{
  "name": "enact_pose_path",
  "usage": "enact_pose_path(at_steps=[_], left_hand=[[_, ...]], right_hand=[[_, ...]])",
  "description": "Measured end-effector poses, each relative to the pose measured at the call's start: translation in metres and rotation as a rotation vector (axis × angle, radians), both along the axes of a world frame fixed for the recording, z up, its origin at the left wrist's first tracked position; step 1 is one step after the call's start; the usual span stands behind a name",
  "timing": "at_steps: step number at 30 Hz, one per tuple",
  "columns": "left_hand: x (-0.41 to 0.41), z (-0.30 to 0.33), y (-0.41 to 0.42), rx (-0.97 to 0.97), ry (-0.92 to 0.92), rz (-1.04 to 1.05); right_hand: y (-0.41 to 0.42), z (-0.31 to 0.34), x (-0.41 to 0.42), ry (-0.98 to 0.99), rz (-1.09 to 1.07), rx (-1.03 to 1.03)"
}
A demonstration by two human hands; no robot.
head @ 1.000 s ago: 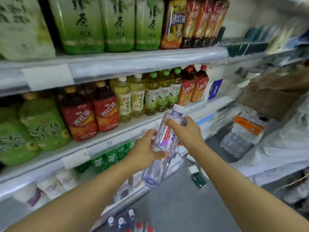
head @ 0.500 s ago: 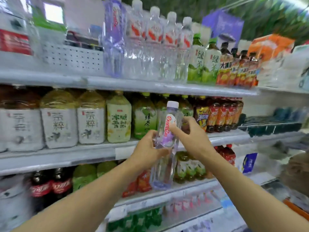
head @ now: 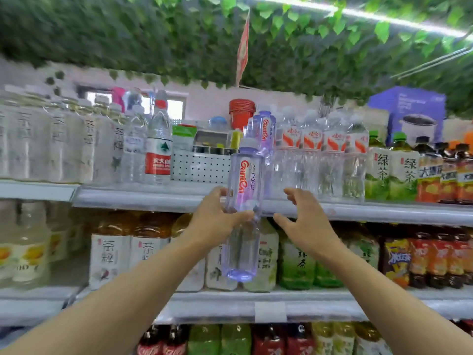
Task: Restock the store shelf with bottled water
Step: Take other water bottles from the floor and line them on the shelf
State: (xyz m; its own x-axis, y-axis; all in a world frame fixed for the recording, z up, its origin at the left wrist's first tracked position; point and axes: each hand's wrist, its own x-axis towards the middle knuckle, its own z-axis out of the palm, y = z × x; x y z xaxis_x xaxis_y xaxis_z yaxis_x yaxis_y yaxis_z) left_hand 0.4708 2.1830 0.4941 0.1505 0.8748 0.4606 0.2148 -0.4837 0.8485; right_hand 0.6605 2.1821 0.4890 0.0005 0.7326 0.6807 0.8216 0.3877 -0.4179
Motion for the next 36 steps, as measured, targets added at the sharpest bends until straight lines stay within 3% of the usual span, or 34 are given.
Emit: enact_pose_path(at_steps=[17,25,36], left_hand=[[-0.082,0.113,0.111,0.159,-0.061,0.022],[-0.068,0.113,0.175,0.162,-0.029,-0.008],[-0.054,0.104,0.198,0.149,-0.049,-0.027]], right_hand=[[0.102,0.027,-0.096,-0.129,-0.120,0.074],[0.115,0.012,-0.097,-0.281,-0.275,0.082],[0.130,-0.004,-0.087,-0.401,-0.191,0.189]])
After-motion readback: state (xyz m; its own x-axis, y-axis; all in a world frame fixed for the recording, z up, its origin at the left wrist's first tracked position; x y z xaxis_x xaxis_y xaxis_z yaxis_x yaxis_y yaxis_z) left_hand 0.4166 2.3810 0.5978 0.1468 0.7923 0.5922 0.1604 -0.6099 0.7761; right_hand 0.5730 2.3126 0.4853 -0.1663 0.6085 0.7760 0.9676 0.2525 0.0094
